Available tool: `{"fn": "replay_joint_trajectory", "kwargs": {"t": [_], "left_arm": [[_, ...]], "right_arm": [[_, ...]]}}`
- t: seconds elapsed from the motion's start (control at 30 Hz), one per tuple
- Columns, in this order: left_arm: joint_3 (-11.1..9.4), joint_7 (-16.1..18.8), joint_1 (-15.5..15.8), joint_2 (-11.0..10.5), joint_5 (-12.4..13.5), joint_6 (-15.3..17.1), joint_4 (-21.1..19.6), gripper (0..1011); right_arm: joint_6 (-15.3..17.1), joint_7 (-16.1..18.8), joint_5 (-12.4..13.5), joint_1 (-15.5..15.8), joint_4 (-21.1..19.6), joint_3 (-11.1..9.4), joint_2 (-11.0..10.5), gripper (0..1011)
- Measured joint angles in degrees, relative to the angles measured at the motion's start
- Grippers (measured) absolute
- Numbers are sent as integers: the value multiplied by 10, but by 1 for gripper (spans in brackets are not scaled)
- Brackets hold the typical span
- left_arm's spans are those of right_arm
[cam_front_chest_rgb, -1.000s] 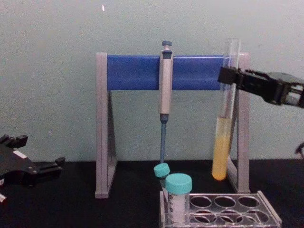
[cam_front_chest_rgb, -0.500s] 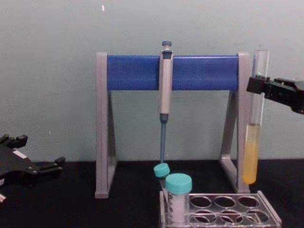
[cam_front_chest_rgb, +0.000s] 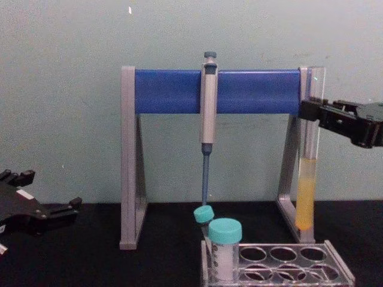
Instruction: Pick up the test tube from the test tube rack, shake it, then place it back into the test tube rack.
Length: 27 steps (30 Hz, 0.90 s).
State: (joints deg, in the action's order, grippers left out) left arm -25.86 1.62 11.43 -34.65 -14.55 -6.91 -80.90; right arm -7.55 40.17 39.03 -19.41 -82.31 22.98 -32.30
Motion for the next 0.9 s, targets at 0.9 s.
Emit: {"fn": "replay_joint_trajectory", "kwargs": {"t": [0.9], "left_arm": [[0, 0, 0, 0, 0, 0, 0, 1001]], "right_arm": [[-3, 1, -8, 1, -5, -2, 8, 229]]}}
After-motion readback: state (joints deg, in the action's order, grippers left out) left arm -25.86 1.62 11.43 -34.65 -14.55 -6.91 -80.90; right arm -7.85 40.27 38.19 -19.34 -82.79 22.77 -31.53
